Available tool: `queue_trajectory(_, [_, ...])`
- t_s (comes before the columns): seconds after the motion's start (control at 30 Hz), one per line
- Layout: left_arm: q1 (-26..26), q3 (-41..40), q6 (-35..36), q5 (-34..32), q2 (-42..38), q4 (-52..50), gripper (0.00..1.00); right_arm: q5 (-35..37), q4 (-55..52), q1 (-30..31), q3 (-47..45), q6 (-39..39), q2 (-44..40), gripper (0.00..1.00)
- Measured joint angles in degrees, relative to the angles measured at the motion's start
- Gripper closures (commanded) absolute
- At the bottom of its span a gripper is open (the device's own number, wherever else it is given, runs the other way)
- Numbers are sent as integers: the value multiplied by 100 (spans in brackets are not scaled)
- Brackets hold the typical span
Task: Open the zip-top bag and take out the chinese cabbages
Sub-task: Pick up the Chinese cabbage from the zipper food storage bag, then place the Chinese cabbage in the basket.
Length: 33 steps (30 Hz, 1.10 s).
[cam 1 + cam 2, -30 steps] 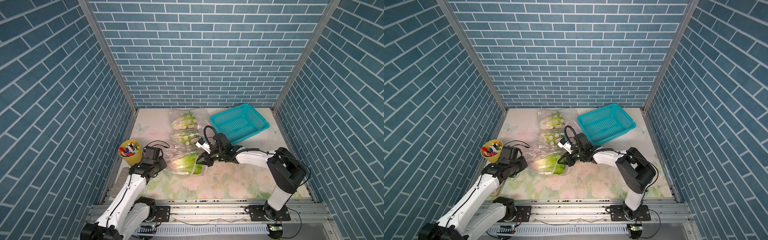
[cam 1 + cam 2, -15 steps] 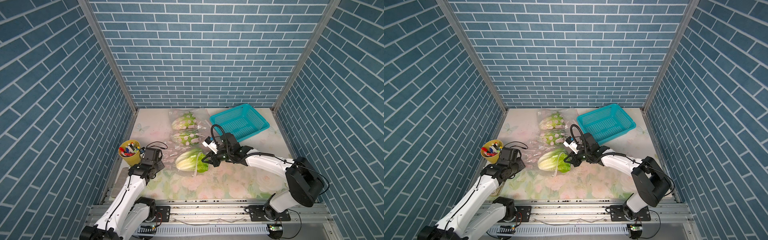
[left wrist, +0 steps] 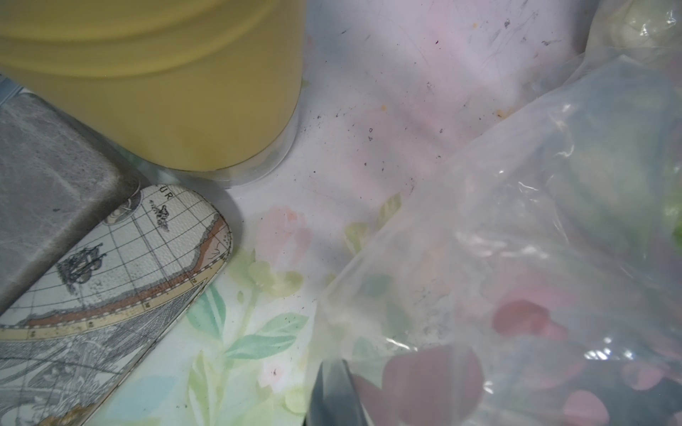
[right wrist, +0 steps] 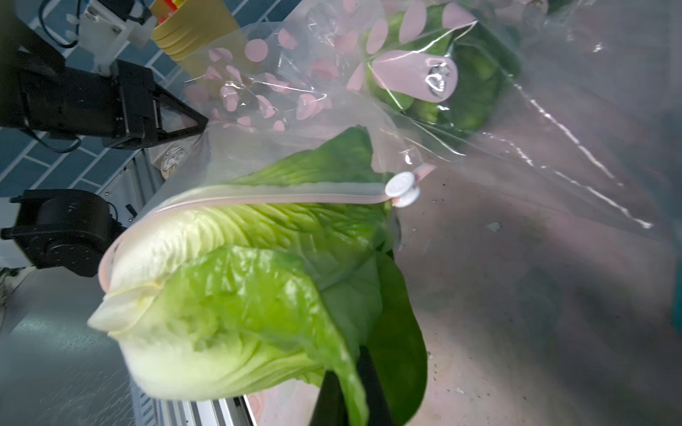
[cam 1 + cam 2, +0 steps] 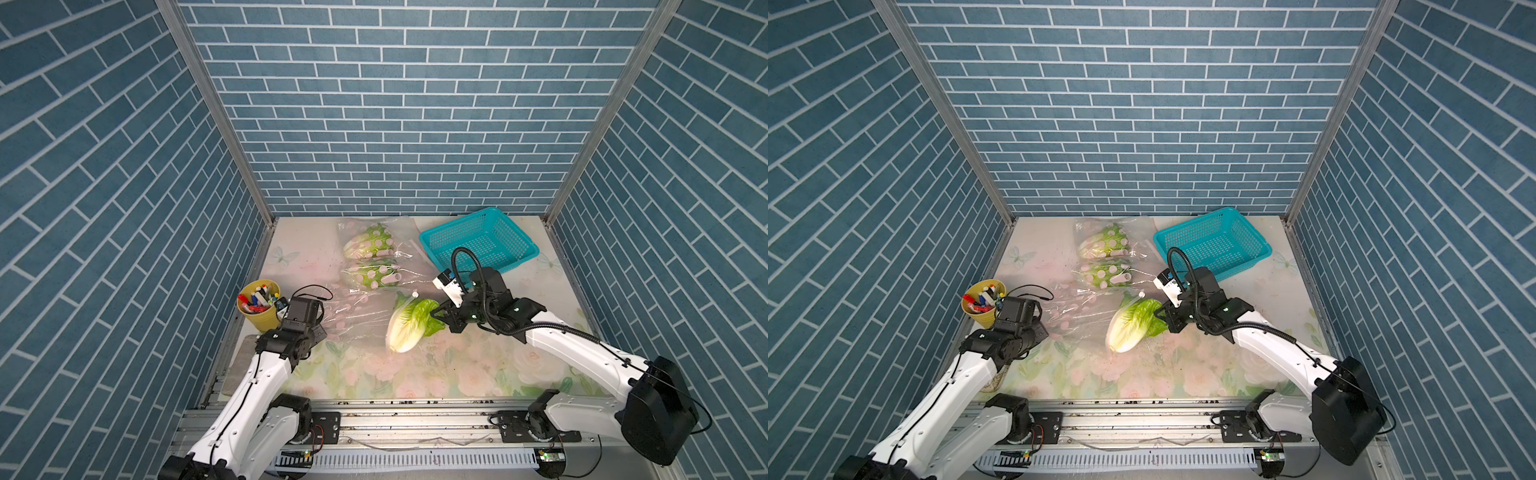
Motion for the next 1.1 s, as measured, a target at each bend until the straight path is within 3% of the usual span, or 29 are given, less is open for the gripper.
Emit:
queue_trajectory(0.43, [76, -109, -13, -393, 22, -168, 100, 715, -1064, -584, 1099, -192, -417, 100])
queue_trajectory(0.57, [79, -142, 31, -310, 68, -125, 39, 820, -1316, -743, 1939, -638, -118, 100])
queue_trajectory(0.6, [81, -144, 35, -273, 87, -101, 26, 815, -1362, -859, 2177, -758, 37, 100])
queue_trajectory(0.63, [81, -144, 46, -243, 96, -72, 20, 796, -1421, -994, 2400, -872, 203, 100])
queue_trajectory(0.8, [85, -138, 160, -114, 15, 42, 10, 385, -1961, -1967, 3663, -1368, 1292, 100])
queue_trajectory(0.83, [85, -136, 184, -101, -28, 46, 1, 256, -2129, -2144, 3932, -1486, 1528, 100])
queue_trajectory(1.1, [92, 44, 507, 85, -402, 44, 0, -992, -3615, -3047, 5591, -2232, 3010, 100])
